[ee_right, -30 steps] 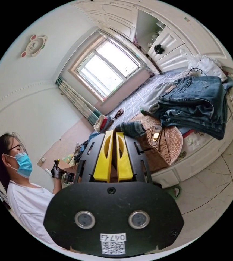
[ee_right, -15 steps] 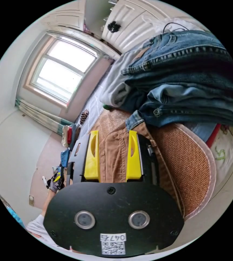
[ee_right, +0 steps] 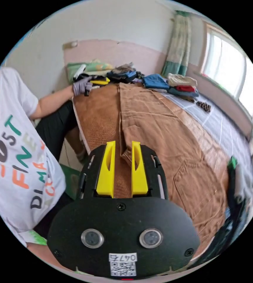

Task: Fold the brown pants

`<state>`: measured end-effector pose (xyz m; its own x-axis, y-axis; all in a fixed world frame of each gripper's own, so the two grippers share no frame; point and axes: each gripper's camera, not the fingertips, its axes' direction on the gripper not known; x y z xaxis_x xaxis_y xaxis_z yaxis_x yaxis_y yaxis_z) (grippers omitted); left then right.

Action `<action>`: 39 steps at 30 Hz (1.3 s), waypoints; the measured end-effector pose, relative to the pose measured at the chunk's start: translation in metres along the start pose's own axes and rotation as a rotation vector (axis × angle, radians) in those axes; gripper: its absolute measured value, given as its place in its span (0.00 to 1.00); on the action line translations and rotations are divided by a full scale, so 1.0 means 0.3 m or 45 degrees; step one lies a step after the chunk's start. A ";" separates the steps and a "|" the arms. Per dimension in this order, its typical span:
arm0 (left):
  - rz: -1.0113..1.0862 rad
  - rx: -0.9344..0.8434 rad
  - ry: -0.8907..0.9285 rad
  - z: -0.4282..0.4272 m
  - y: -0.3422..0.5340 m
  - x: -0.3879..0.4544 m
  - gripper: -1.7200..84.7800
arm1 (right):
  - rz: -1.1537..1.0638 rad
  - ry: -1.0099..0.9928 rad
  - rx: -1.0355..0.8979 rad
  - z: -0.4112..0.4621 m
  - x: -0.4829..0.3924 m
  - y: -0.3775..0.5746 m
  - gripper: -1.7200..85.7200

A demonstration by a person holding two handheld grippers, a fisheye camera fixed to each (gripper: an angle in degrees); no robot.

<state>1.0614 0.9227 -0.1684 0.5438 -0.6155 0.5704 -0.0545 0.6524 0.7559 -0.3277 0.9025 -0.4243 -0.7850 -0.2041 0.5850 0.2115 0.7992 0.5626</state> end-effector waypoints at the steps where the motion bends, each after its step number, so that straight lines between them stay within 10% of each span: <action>1: -0.036 0.017 -0.020 -0.008 0.037 -0.083 0.11 | -0.092 0.069 -0.054 0.045 -0.065 -0.107 0.09; 6: -0.160 0.111 0.095 -0.021 0.080 -0.288 0.11 | -0.254 0.296 -0.366 0.236 -0.197 -0.359 0.06; 27: -0.424 -0.147 -0.018 0.467 -0.403 -0.707 0.03 | -0.058 0.220 -0.251 0.142 -0.195 -0.797 0.03; 33: -0.141 0.027 0.133 0.073 -0.495 -0.590 0.01 | 0.003 0.208 -0.140 0.035 -0.140 -0.882 0.03; 39: -0.122 0.283 -0.245 -0.612 -0.409 -0.573 0.01 | -0.113 -0.132 -0.049 0.057 -0.198 -0.996 0.04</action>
<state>1.1282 1.0297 -0.4181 0.3883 -0.7558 0.5273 -0.2041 0.4874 0.8490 -0.3541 0.6856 -0.6371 -0.8569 -0.2119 0.4699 0.1595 0.7578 0.6327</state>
